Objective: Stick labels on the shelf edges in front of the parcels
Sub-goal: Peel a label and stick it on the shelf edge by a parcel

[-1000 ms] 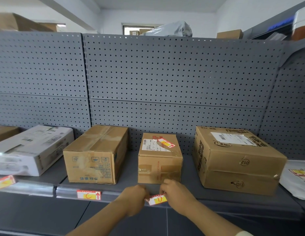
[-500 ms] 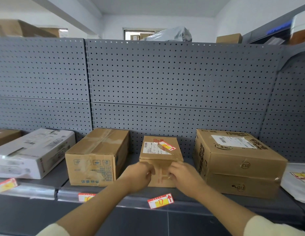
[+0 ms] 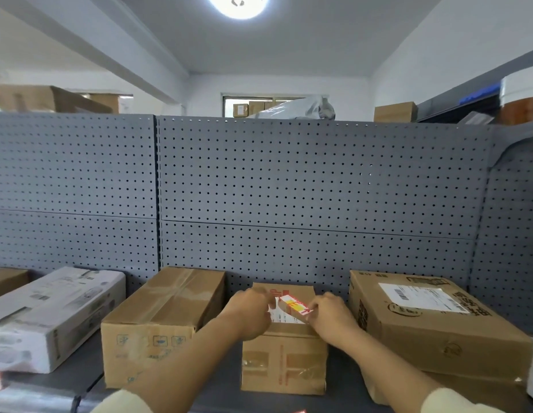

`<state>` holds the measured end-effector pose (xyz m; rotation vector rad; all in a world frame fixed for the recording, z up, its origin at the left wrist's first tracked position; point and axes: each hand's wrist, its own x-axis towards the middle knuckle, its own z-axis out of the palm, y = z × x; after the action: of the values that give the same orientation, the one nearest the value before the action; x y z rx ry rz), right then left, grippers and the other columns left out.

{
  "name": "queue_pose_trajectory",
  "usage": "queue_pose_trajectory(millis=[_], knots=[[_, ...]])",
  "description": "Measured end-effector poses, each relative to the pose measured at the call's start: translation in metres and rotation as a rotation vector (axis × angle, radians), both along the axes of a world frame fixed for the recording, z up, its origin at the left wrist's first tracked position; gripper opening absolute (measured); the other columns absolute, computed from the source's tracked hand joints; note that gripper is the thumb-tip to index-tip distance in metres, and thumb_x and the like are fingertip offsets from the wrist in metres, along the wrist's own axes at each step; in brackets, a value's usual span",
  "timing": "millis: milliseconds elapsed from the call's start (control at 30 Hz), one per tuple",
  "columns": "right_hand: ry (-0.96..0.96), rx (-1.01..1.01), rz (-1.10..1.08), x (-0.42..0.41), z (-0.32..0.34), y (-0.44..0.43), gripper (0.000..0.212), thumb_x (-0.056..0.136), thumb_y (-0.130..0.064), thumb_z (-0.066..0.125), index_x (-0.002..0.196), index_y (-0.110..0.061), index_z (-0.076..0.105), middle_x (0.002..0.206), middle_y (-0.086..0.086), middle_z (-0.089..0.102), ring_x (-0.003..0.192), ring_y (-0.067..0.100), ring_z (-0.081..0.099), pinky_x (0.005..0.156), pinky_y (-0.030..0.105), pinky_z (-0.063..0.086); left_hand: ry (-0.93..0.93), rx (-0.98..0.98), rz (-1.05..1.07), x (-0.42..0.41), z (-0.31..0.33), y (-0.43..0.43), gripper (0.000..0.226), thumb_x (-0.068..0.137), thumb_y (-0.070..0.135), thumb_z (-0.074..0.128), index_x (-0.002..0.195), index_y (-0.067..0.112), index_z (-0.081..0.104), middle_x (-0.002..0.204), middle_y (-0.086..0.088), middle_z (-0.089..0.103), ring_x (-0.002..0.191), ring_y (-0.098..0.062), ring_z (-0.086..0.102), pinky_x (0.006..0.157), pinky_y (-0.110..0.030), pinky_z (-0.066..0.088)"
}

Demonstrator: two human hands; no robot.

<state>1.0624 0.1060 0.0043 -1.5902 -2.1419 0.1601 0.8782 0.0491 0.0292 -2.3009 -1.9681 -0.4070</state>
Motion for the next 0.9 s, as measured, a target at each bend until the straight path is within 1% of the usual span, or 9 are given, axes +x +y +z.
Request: queue_pose_trajectory(millis=[200, 333, 433, 600, 667, 733, 800, 867, 900], knots=[[-0.104, 0.007, 0.012, 0.001, 0.003, 0.007, 0.031, 0.091, -0.029, 0.061, 0.120, -0.019, 0.064, 0.125, 0.003, 0.054, 0.117, 0.022, 0.048, 0.096, 0.034, 0.047, 0.012, -0.013, 0.018, -0.007, 0.002, 0.017, 0.034, 0.093, 0.018, 0.049, 0.126, 0.025, 0.058, 0.134, 0.000, 0.056, 0.118, -0.019, 0.056, 0.102, -0.033, 0.044], [-0.137, -0.027, 0.017, -0.006, 0.005, 0.016, 0.034, 0.093, -0.040, 0.055, 0.115, -0.017, 0.065, 0.123, 0.004, 0.055, 0.114, 0.022, 0.050, 0.095, 0.036, 0.048, 0.020, -0.005, 0.017, -0.007, 0.002, 0.025, 0.033, 0.094, 0.017, 0.049, 0.125, 0.024, 0.060, 0.135, 0.000, 0.056, 0.119, -0.020, 0.056, 0.103, -0.033, 0.045], [-0.127, -0.039, -0.004, -0.014, 0.002, 0.027, 0.033, 0.093, -0.037, 0.055, 0.116, -0.016, 0.064, 0.127, 0.005, 0.054, 0.115, 0.022, 0.048, 0.096, 0.035, 0.047, 0.022, -0.017, 0.014, -0.008, 0.000, 0.029, 0.034, 0.094, 0.016, 0.048, 0.125, 0.023, 0.060, 0.135, -0.001, 0.056, 0.121, -0.021, 0.055, 0.103, -0.035, 0.044], [-0.214, -0.107, -0.081, -0.029, -0.003, 0.045, 0.052, 0.091, -0.053, 0.050, 0.124, -0.014, 0.058, 0.137, 0.007, 0.045, 0.123, 0.027, 0.040, 0.101, 0.037, 0.040, -0.052, -0.080, 0.018, -0.014, -0.006, 0.034, 0.033, 0.093, 0.015, 0.048, 0.124, 0.022, 0.059, 0.133, -0.001, 0.057, 0.118, -0.022, 0.056, 0.101, -0.036, 0.047], [-0.227, -0.150, -0.117, -0.034, -0.006, 0.053, 0.052, 0.091, -0.055, 0.050, 0.121, -0.015, 0.059, 0.135, 0.007, 0.047, 0.122, 0.027, 0.042, 0.100, 0.037, 0.040, -0.068, -0.106, 0.017, -0.016, -0.009, 0.036, 0.033, 0.093, 0.017, 0.048, 0.124, 0.023, 0.060, 0.133, 0.000, 0.057, 0.118, -0.021, 0.056, 0.101, -0.035, 0.047], [-0.181, -0.205, -0.164, -0.039, -0.008, 0.060, 0.044, 0.088, -0.052, 0.057, 0.113, -0.016, 0.064, 0.126, 0.005, 0.057, 0.116, 0.025, 0.051, 0.093, 0.034, 0.044, -0.078, -0.127, 0.017, -0.018, -0.012, 0.038, 0.033, 0.093, 0.019, 0.048, 0.124, 0.024, 0.060, 0.133, -0.001, 0.056, 0.119, -0.022, 0.055, 0.101, -0.035, 0.047], [-0.115, -0.296, -0.195, -0.040, -0.005, 0.063, 0.038, 0.081, -0.049, 0.066, 0.100, -0.016, 0.065, 0.107, 0.001, 0.065, 0.106, 0.022, 0.060, 0.080, 0.030, 0.045, -0.094, -0.137, 0.022, -0.018, -0.014, 0.040, 0.034, 0.093, 0.020, 0.048, 0.124, 0.024, 0.060, 0.132, -0.001, 0.056, 0.118, -0.022, 0.056, 0.100, -0.035, 0.047], [-0.064, -0.372, -0.194, -0.038, -0.001, 0.067, 0.030, 0.077, -0.040, 0.073, 0.093, -0.018, 0.062, 0.093, -0.001, 0.062, 0.100, 0.019, 0.063, 0.069, 0.026, 0.042, -0.123, -0.130, 0.029, -0.017, -0.015, 0.040, 0.034, 0.092, 0.020, 0.049, 0.123, 0.025, 0.061, 0.131, 0.000, 0.057, 0.116, -0.021, 0.057, 0.097, -0.033, 0.050], [-0.035, -0.400, -0.200, -0.037, 0.002, 0.067, 0.029, 0.076, -0.035, 0.075, 0.096, -0.018, 0.063, 0.093, -0.001, 0.062, 0.097, 0.017, 0.064, 0.063, 0.023, 0.042, -0.141, -0.130, 0.030, -0.016, -0.015, 0.040, 0.034, 0.092, 0.020, 0.049, 0.123, 0.025, 0.061, 0.130, 0.001, 0.058, 0.115, -0.020, 0.058, 0.095, -0.031, 0.051]])
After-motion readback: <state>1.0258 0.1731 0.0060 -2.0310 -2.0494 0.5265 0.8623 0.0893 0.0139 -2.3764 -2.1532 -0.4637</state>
